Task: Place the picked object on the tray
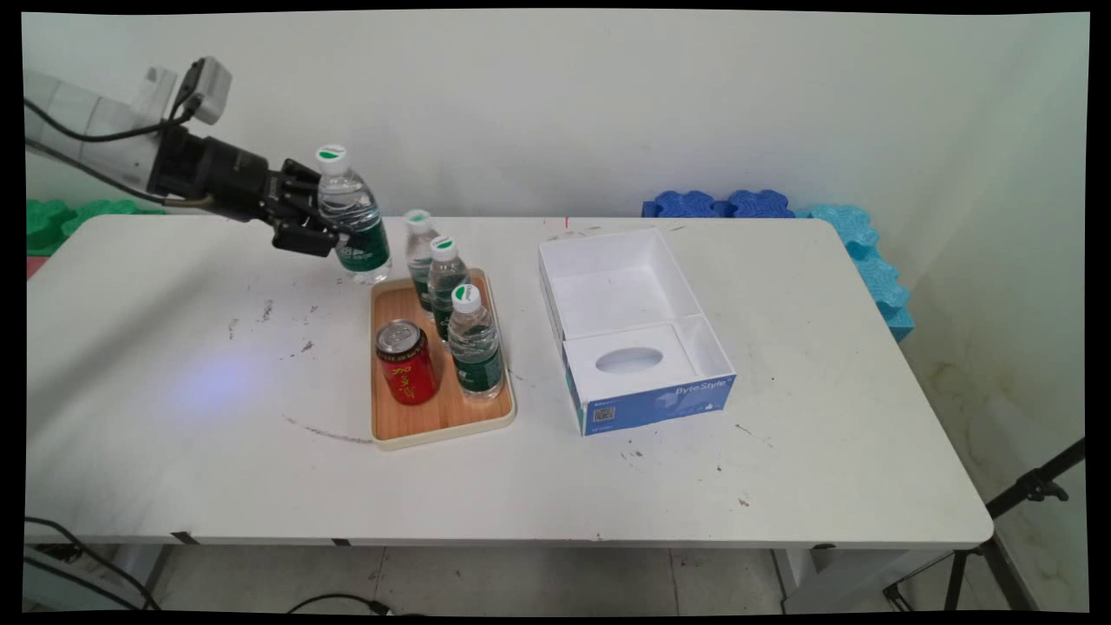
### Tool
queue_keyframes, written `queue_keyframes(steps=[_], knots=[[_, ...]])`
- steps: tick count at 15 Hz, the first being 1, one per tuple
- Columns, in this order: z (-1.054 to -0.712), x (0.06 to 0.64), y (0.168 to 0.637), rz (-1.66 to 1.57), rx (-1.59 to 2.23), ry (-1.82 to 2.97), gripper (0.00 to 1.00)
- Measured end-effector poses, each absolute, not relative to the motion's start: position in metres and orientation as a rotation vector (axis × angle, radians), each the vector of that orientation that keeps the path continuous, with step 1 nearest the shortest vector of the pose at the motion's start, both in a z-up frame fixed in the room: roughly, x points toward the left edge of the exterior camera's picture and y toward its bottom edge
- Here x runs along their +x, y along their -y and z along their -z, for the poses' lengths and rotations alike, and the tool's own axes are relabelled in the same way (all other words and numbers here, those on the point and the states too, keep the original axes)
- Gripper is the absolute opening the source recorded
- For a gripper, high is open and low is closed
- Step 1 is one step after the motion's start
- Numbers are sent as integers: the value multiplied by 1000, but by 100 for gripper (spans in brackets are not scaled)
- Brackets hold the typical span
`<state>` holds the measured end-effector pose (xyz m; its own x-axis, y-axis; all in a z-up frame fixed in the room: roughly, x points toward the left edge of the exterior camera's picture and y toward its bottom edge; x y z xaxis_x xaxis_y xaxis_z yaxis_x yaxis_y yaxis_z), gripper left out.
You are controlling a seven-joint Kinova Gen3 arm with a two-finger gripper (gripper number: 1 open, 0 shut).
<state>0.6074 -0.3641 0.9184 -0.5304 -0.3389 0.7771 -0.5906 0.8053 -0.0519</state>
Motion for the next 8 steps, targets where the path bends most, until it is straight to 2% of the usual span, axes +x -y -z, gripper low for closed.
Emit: queue_keyframes(steps=[8], knots=[[-894, 607, 356, -385, 724, 2142, 0]])
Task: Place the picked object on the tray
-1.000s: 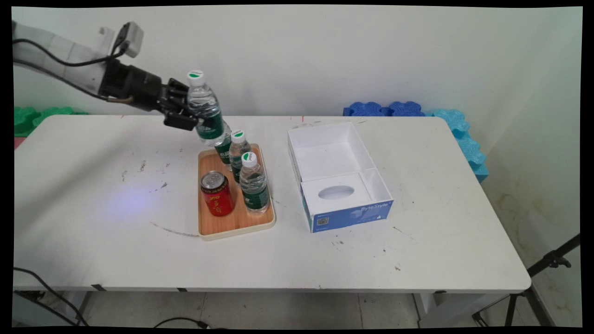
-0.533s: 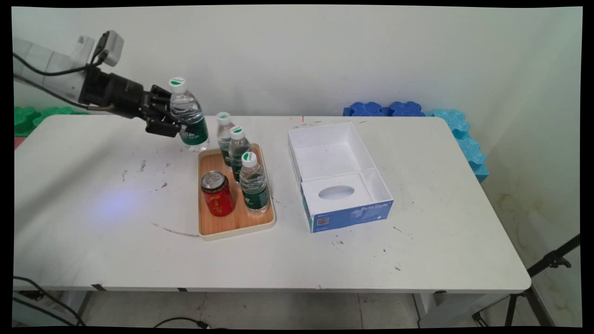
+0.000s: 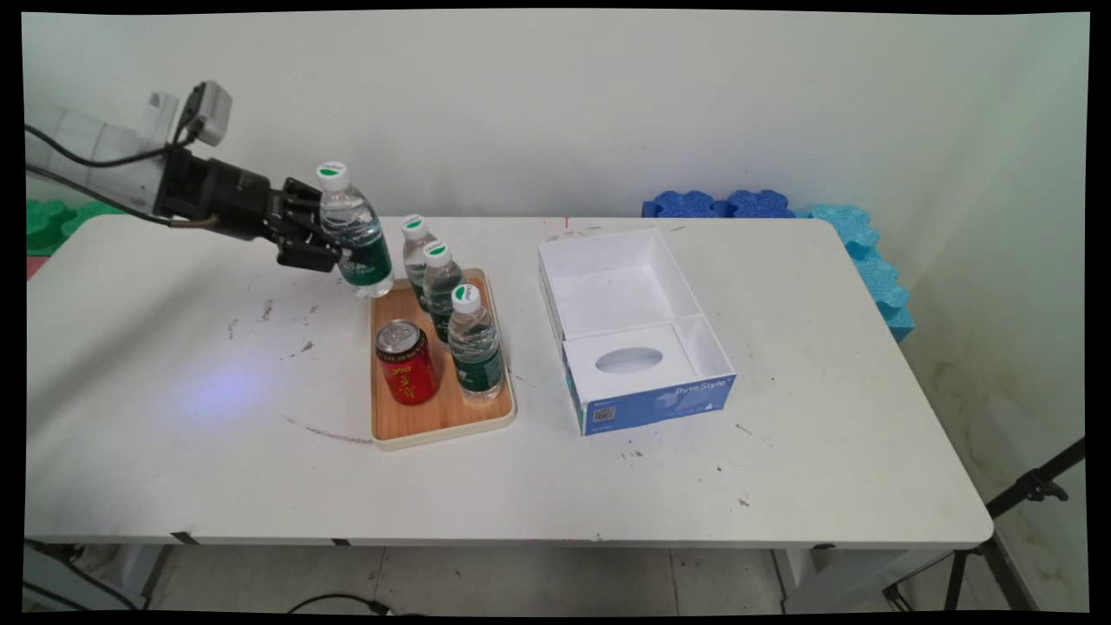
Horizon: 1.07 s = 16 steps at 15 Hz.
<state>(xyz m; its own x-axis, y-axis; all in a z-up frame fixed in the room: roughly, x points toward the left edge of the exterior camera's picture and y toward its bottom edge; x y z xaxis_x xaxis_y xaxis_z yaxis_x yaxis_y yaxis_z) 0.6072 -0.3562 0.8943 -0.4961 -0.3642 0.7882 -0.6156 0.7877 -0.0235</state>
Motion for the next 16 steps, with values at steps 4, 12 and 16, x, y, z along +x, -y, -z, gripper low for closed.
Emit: queue_keyframes(steps=[4, 12, 16], knots=[[-870, 599, 359, -375, 767, 2130, 0], [-829, 584, 360, -344, 817, 2125, 0], [-812, 578, 361, -337, 832, 2126, 0]])
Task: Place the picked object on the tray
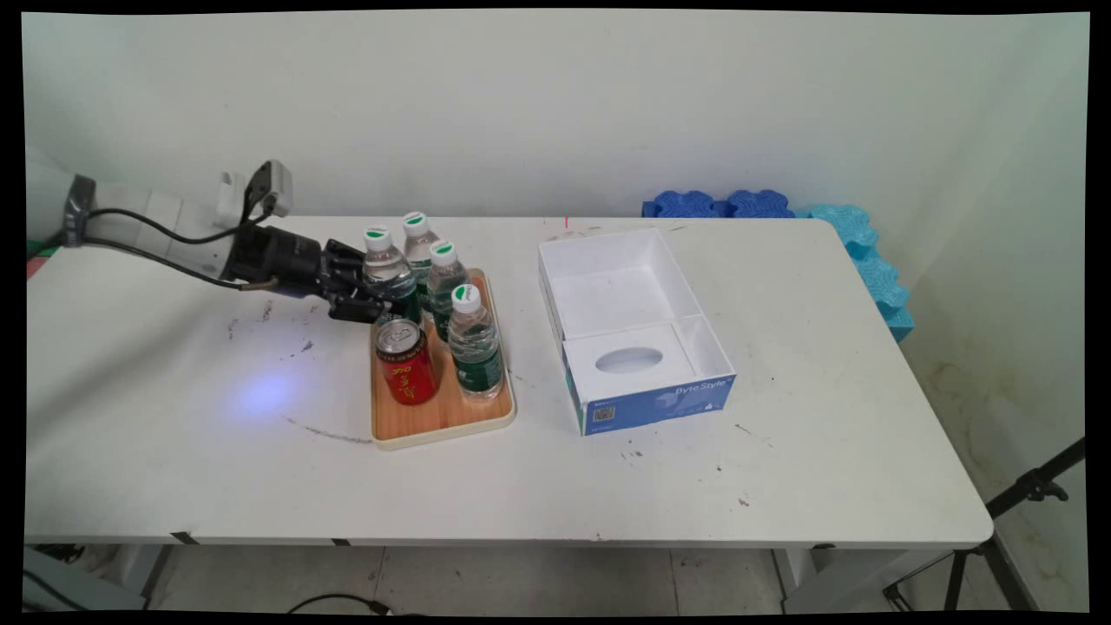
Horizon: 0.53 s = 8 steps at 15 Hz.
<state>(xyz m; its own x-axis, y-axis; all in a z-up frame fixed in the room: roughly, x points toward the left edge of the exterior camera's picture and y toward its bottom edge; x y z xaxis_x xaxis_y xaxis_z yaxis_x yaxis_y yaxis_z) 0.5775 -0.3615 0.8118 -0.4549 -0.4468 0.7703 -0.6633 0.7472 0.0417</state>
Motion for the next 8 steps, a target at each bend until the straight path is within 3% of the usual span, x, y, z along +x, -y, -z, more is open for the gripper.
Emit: queue_keyframes(steps=[6, 7, 8], knots=[[-801, 571, 365, -341, 829, 2124, 0], [-801, 570, 365, -342, 827, 2124, 100], [-800, 569, 365, -343, 823, 2125, 100]])
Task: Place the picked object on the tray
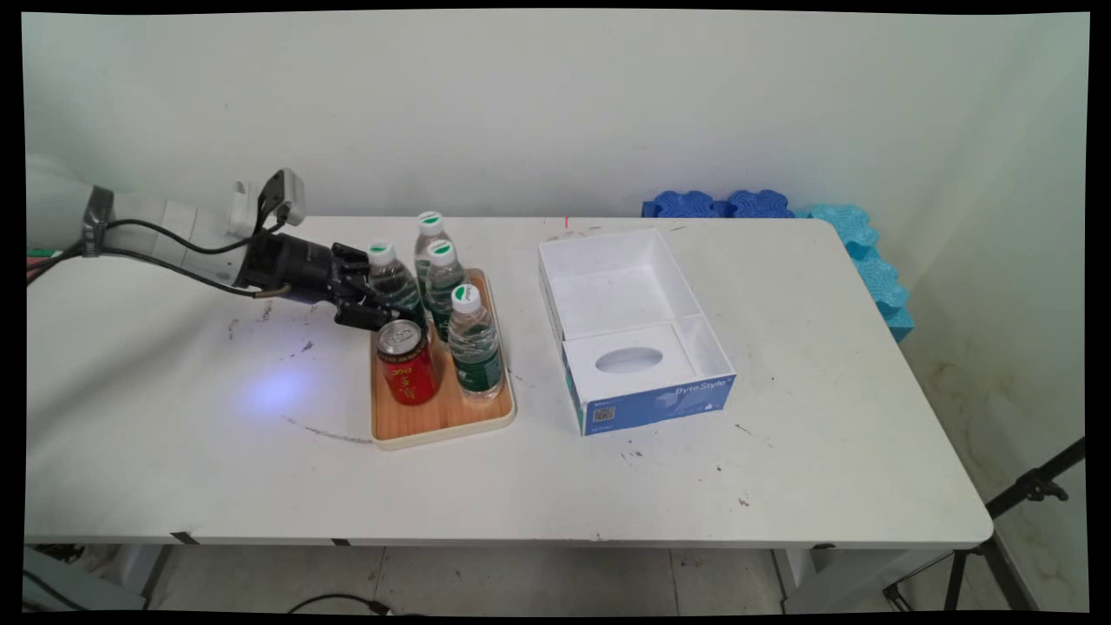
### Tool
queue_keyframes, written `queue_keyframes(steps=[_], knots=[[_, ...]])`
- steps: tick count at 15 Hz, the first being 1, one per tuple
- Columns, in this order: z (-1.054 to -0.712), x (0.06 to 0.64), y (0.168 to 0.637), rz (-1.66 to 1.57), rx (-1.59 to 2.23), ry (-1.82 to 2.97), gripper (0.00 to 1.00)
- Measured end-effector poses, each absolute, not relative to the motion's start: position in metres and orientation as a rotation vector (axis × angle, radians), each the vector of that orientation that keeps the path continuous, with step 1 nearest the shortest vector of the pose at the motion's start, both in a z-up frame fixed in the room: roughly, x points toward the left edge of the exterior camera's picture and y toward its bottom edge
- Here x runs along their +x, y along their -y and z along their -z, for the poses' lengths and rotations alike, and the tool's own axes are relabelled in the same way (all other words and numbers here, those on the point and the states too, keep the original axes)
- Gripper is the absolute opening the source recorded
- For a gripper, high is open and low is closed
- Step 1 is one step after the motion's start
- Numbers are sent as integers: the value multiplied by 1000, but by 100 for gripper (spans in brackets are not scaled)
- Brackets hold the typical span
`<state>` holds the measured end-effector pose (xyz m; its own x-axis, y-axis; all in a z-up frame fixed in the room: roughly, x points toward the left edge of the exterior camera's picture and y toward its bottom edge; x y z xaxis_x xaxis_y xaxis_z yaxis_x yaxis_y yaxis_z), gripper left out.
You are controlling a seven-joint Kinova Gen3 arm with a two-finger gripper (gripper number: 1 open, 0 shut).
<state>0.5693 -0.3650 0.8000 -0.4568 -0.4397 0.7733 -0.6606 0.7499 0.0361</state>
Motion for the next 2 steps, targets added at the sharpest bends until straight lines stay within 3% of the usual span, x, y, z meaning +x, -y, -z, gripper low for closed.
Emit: queue_keyframes(steps=[2], knots=[[-799, 567, 365, -344, 815, 2127, 100]])
